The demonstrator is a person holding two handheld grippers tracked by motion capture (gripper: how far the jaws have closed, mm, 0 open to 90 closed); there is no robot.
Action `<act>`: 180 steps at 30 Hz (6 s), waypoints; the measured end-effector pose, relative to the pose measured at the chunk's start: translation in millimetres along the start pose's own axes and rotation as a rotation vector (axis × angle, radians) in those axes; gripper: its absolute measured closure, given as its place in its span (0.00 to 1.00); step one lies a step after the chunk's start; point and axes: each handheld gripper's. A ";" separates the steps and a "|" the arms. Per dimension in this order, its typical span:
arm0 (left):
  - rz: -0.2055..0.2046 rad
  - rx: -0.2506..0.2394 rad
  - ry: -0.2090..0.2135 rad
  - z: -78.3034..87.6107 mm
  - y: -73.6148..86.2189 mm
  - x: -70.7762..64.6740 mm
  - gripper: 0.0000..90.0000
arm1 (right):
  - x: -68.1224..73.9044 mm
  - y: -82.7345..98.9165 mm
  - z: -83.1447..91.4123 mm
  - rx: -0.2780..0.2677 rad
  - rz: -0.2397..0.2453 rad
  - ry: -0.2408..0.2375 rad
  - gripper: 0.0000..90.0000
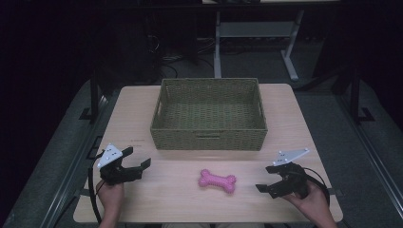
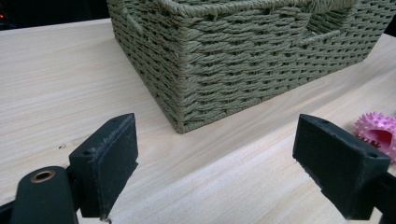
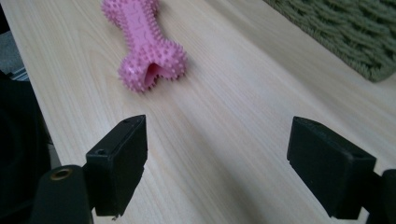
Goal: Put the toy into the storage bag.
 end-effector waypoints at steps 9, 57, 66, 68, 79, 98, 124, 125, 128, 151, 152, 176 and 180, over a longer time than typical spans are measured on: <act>0.001 0.002 -0.006 0.8 0.4 1.8 0.15 | 3.6 -20.9 3.4 0.035 0.043 -0.010 0.21; 0.014 -0.011 -0.010 1.3 0.5 4.2 0.15 | 29.5 -95.6 -14.7 0.191 0.273 -0.025 0.21; 0.017 -0.011 -0.012 1.6 0.5 4.8 0.15 | 33.7 -106.3 -21.2 0.217 0.305 -0.027 0.21; 0.018 -0.010 -0.012 1.4 0.5 4.9 0.15 | 34.9 -108.3 -22.4 0.225 0.309 -0.031 0.21; 0.022 -0.019 -0.014 2.4 0.7 6.0 0.15 | 41.8 -123.8 -38.2 0.265 0.357 -0.035 0.22; 0.023 -0.019 -0.012 2.5 0.7 6.7 0.15 | 51.9 -134.3 -75.1 0.364 0.399 -0.058 0.27; 0.027 -0.020 -0.017 3.2 1.2 8.9 0.15 | 57.6 -133.3 -99.1 0.418 0.439 -0.050 0.51; 0.027 -0.020 -0.017 3.2 1.2 8.9 0.15 | 57.6 -133.3 -99.1 0.418 0.439 -0.050 0.51; 0.028 -0.024 -0.014 3.5 1.2 8.5 0.15 | 58.6 -132.8 -101.1 0.425 0.445 -0.043 0.52; 0.032 -0.021 -0.015 3.5 1.4 9.8 0.15 | 48.1 -135.7 -85.5 0.394 0.433 -0.082 0.64; 0.032 -0.020 -0.016 3.4 1.4 9.8 0.15 | 44.3 -136.8 -80.2 0.385 0.425 -0.092 0.65; 0.030 -0.020 -0.019 4.4 1.8 11.3 0.15 | 17.7 -160.4 -23.8 0.308 0.422 -0.102 0.65; 0.032 -0.018 -0.021 3.8 1.8 11.5 0.15 | 15.0 -163.8 -19.5 0.302 0.421 -0.105 0.65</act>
Point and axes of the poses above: each handheld gripper's, and its own axes: z roughly backward along the jaws, y roughly out of its underside, x roughly to its left, and after that the axes turned 11 degrees about x, right-handed
